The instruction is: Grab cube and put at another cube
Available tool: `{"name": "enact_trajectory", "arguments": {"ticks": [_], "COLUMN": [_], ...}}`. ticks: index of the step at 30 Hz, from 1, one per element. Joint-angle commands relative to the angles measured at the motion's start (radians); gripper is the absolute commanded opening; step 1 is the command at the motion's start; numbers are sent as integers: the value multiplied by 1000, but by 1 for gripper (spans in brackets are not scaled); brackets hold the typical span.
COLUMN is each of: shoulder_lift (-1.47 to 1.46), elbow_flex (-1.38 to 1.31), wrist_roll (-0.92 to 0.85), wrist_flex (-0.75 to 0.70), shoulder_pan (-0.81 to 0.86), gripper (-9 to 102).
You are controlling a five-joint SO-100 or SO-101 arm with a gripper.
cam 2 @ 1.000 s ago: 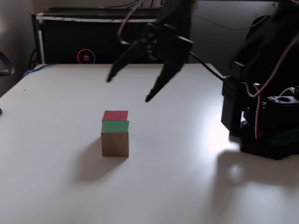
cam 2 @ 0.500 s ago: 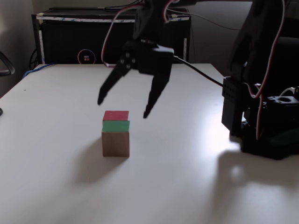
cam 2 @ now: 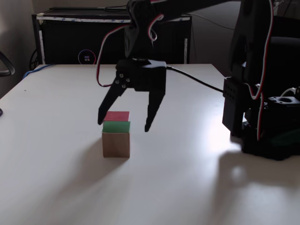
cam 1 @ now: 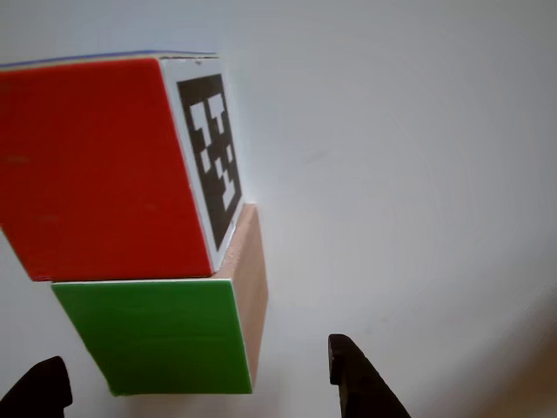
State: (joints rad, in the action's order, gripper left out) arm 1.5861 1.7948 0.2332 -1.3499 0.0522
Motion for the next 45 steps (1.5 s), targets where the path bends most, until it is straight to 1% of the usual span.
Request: {"name": "enact_trajectory", "arguments": {"ticks": [1, 9, 13, 16, 22, 25, 30, 35, 39, 45], "shoulder_lift": [-9, -126, -173, -179, -169, -149, -67, 109, 255, 299], "elbow_flex": [-49, -94, -110, -120, -137, -137, -112, -87, -95, -190], "wrist_roll": [-9, -11, -17, -21, -17, -8, 2, 28, 49, 40], "wrist_flex": [15, 52, 67, 71, 71, 72, 74, 23, -49, -147], "shoulder_pan": [12, 25, 34, 37, 52, 64, 66, 32, 9, 57], "gripper": [45, 45, 42, 37, 22, 16, 13, 13, 13, 13]}}
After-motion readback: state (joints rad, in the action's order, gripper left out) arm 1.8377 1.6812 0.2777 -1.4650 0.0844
